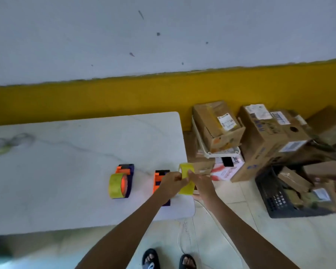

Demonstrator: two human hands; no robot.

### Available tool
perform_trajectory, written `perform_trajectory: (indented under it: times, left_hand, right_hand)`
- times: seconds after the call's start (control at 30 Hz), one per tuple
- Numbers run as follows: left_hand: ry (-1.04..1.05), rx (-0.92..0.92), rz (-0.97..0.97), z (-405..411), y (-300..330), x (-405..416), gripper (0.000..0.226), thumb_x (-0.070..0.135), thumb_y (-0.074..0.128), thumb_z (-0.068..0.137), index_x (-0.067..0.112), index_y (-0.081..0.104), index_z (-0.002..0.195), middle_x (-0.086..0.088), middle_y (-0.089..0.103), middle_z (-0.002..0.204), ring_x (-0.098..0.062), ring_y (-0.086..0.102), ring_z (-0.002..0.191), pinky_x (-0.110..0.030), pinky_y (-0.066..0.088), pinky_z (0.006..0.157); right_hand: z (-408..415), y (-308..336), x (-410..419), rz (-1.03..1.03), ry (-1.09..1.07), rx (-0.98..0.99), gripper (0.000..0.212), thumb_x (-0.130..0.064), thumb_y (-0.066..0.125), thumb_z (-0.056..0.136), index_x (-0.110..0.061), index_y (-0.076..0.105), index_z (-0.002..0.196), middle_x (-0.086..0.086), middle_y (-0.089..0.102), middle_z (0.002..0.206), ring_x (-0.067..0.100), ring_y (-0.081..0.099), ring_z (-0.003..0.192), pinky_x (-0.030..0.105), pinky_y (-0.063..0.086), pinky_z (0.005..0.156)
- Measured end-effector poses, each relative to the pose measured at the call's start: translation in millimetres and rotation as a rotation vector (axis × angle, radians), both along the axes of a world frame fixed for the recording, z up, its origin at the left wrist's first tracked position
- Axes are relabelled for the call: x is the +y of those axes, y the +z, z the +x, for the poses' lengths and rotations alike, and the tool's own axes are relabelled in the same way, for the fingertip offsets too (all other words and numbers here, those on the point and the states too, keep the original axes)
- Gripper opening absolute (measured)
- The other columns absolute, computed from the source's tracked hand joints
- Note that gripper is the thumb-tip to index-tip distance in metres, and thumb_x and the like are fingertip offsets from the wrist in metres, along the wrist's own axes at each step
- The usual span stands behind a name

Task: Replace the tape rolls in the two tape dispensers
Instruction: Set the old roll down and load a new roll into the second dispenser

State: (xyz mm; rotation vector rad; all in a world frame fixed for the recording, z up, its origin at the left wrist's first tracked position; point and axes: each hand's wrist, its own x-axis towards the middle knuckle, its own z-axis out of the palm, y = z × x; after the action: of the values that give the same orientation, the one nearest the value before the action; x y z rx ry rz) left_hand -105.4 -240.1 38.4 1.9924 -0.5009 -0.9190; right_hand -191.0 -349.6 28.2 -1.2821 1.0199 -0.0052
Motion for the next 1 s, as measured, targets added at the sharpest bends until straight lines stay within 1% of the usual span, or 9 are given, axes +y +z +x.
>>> perform_trajectory:
  times: [0.1, 0.2, 0.3, 0.4, 0.47, 0.63, 0.77, 0.9, 1.0]
  left_hand:
    - [0.039, -0.055, 0.015, 1.6, -2.0, 16.5, 0.043, 0.029, 0.063, 0.088, 0.015, 0.040, 0.055, 0.004, 0.033, 0.052, -0.007, 0.030, 0.046, -0.025, 0.024, 0.050]
    - [0.199, -0.145, 0.090, 9.2, -4.1, 39.2, 0.029, 0.024, 0.058, 0.089, 0.005, 0.058, 0.067, -0.003, 0.050, 0.060, -0.011, 0.041, 0.053, -0.022, 0.033, 0.051]
    - [0.341, -0.314, 0.279, 18.0, -20.2, 68.0, 0.016, 0.010, 0.050, 0.086, 0.006, 0.060, 0.074, -0.007, 0.057, 0.072, -0.018, 0.049, 0.067, -0.025, 0.033, 0.052]
    - [0.303, -0.255, 0.428, 17.0, -42.0, 87.7, 0.016, 0.014, 0.051, 0.085, 0.006, 0.066, 0.088, -0.004, 0.060, 0.083, -0.019, 0.051, 0.076, -0.025, 0.037, 0.058]
    - [0.282, -0.173, 0.434, 13.5, -50.7, 91.1, 0.015, 0.018, 0.050, 0.081, 0.011, 0.062, 0.077, -0.004, 0.056, 0.078, -0.022, 0.049, 0.074, -0.031, 0.040, 0.065]
    - [0.278, -0.057, 0.391, 6.9, -51.7, 79.4, 0.015, 0.012, 0.049, 0.080, 0.008, 0.048, 0.066, -0.009, 0.046, 0.068, -0.022, 0.039, 0.066, -0.031, 0.029, 0.059]
    - [0.376, -0.030, 0.313, 11.9, -47.3, 73.9, 0.013, 0.009, 0.046, 0.079, 0.008, 0.044, 0.066, -0.010, 0.041, 0.068, -0.021, 0.034, 0.066, -0.032, 0.025, 0.059]
    - [0.437, 0.029, 0.191, 22.1, -36.3, 73.0, 0.015, 0.012, 0.047, 0.081, 0.010, 0.045, 0.066, -0.004, 0.041, 0.065, -0.020, 0.034, 0.064, -0.030, 0.027, 0.058]
    - [0.455, 0.107, 0.168, 29.6, -28.2, 70.4, 0.020, 0.013, 0.047, 0.084, 0.011, 0.044, 0.064, -0.002, 0.042, 0.063, -0.020, 0.037, 0.063, -0.028, 0.030, 0.057]
  right_hand:
    - [10.3, -4.7, 3.3, 0.080, 0.062, 0.021, 0.057, -0.052, 0.072, 0.076, -0.001, 0.068, 0.100, 0.013, 0.066, 0.102, 0.023, 0.063, 0.094, 0.042, 0.058, 0.077]
    - [13.1, -8.2, 8.5, 0.089, 0.091, 0.026, 0.065, -0.044, 0.071, 0.081, 0.011, 0.056, 0.113, 0.011, 0.059, 0.095, 0.015, 0.060, 0.082, 0.036, 0.057, 0.065]
    - [8.3, -15.2, 11.9, 0.063, 0.125, 0.045, 0.067, -0.044, 0.070, 0.082, 0.013, 0.055, 0.116, 0.017, 0.063, 0.092, 0.013, 0.063, 0.081, 0.032, 0.055, 0.061]
    - [4.7, -18.5, 14.0, 0.067, 0.149, 0.057, 0.049, -0.042, 0.069, 0.084, 0.004, 0.063, 0.102, 0.008, 0.064, 0.088, 0.009, 0.062, 0.079, 0.034, 0.056, 0.064]
    - [6.3, -20.1, 16.8, 0.062, 0.170, 0.062, 0.037, -0.042, 0.068, 0.084, -0.007, 0.065, 0.093, 0.003, 0.065, 0.087, 0.011, 0.064, 0.082, 0.035, 0.056, 0.066]
    - [12.1, -21.1, 21.8, 0.028, 0.194, 0.066, 0.047, -0.045, 0.070, 0.082, -0.003, 0.068, 0.101, 0.010, 0.071, 0.098, 0.011, 0.066, 0.081, 0.028, 0.055, 0.056]
    - [16.9, -21.0, 26.4, 0.013, 0.198, 0.057, 0.035, -0.043, 0.071, 0.081, -0.009, 0.067, 0.085, 0.004, 0.067, 0.087, 0.009, 0.063, 0.079, 0.030, 0.055, 0.059]
    - [20.0, -22.9, 36.7, -0.019, 0.225, 0.040, 0.043, -0.047, 0.071, 0.079, -0.014, 0.050, 0.062, 0.007, 0.059, 0.074, 0.017, 0.064, 0.076, 0.040, 0.061, 0.070]
    - [18.9, -22.2, 46.1, -0.058, 0.260, 0.027, 0.052, -0.057, 0.072, 0.071, -0.015, 0.043, 0.061, 0.012, 0.052, 0.072, 0.022, 0.062, 0.077, 0.050, 0.059, 0.081]
